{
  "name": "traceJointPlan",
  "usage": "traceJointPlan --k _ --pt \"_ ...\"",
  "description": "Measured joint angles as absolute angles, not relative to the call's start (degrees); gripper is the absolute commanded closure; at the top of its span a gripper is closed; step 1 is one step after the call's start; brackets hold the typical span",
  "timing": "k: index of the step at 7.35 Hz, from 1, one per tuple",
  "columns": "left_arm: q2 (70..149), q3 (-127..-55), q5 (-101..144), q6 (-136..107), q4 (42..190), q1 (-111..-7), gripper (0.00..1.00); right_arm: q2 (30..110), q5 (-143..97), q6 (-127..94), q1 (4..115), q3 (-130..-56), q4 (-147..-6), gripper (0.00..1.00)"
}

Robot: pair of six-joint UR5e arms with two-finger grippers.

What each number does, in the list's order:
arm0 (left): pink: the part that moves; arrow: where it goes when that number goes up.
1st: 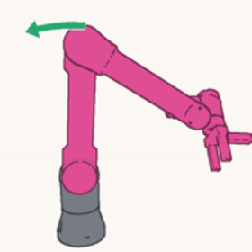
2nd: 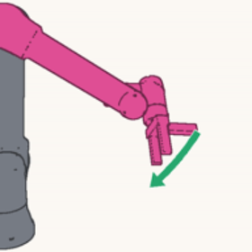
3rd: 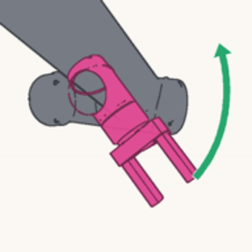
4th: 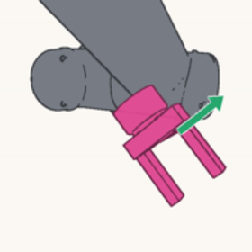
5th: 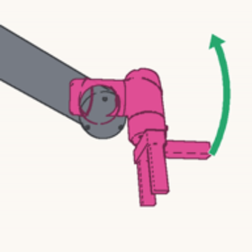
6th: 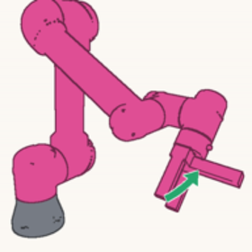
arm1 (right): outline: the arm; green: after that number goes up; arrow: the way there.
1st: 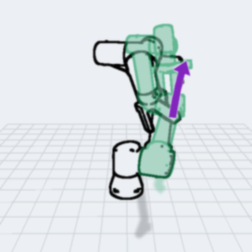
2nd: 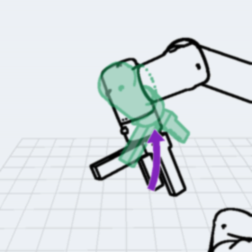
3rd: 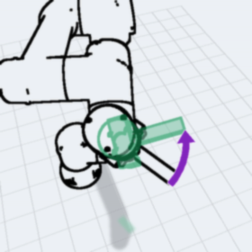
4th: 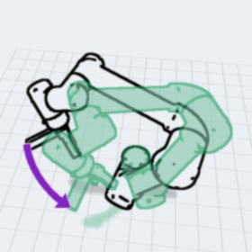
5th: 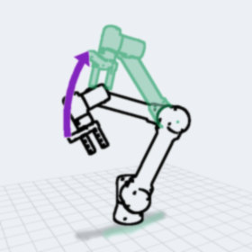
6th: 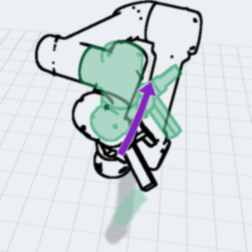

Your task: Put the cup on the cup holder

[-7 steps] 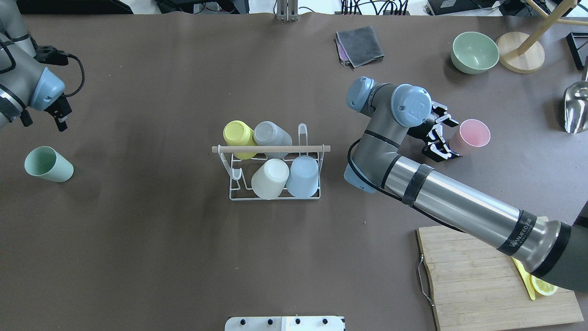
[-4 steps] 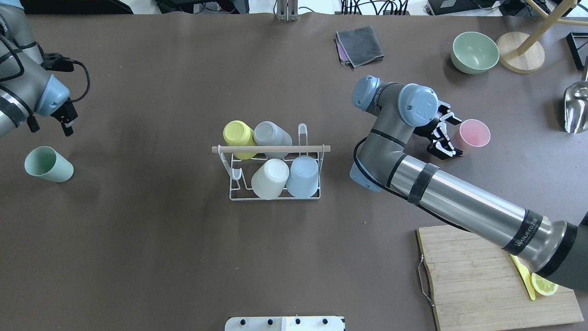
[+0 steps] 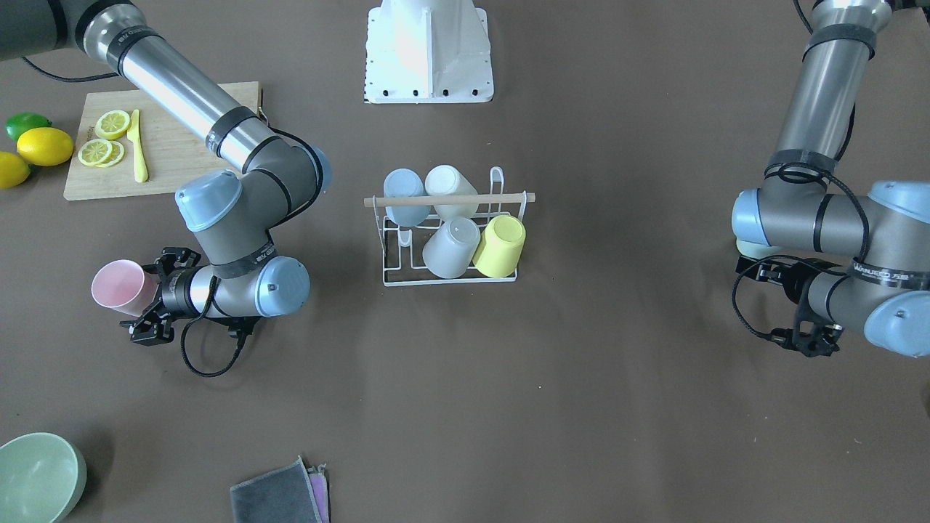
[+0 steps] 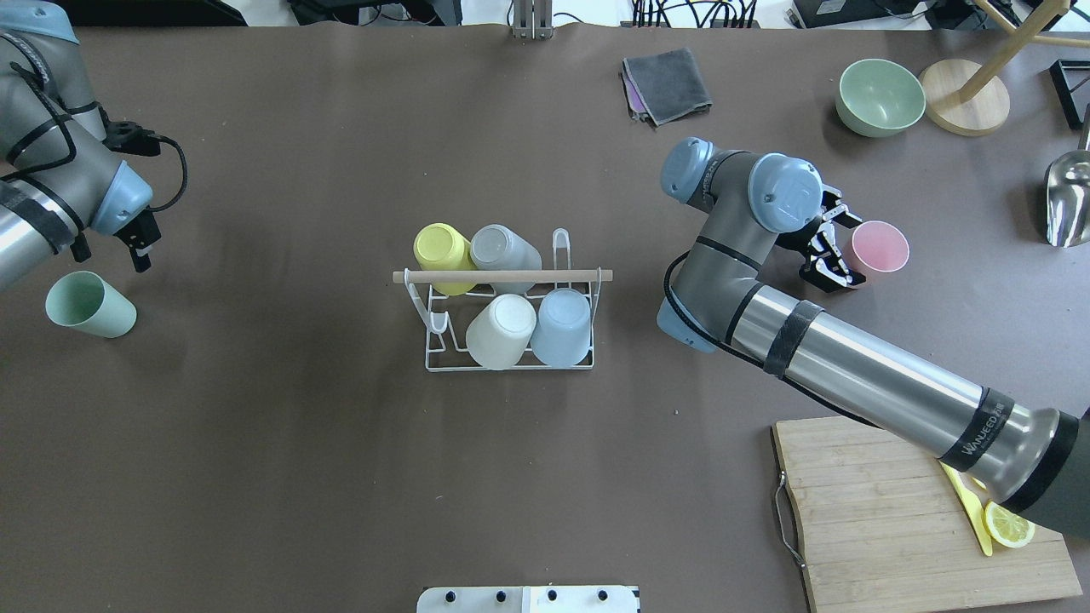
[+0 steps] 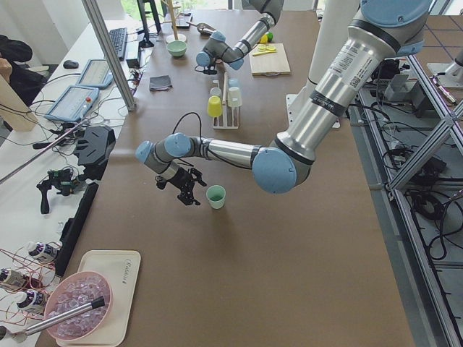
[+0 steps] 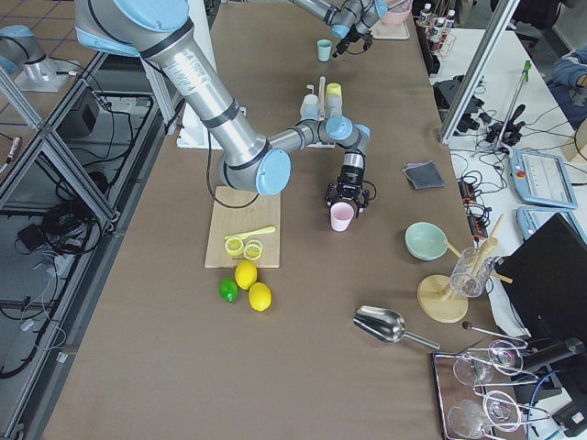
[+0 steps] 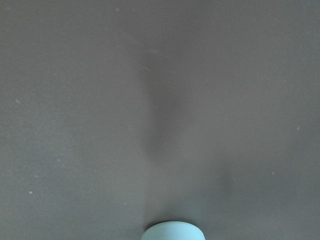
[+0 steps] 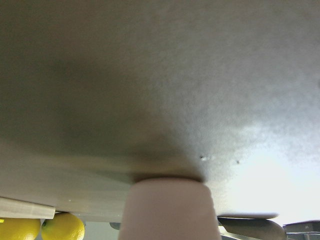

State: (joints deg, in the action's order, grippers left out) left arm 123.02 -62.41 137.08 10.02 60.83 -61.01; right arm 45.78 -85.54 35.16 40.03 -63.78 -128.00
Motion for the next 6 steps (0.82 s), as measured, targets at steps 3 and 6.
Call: traceJointPlan --k 3,6 --pt "123.1 -61.9 135.0 15.5 56.2 -60.0 0.02 46.6 -85.6 34.8 40.1 -64.2 -127.9 0.02" --pt "123.3 -60.7 133.4 17.2 55.4 -59.4 0.03 48.2 -85.6 34.9 40.2 -65.4 -127.0 0.02"
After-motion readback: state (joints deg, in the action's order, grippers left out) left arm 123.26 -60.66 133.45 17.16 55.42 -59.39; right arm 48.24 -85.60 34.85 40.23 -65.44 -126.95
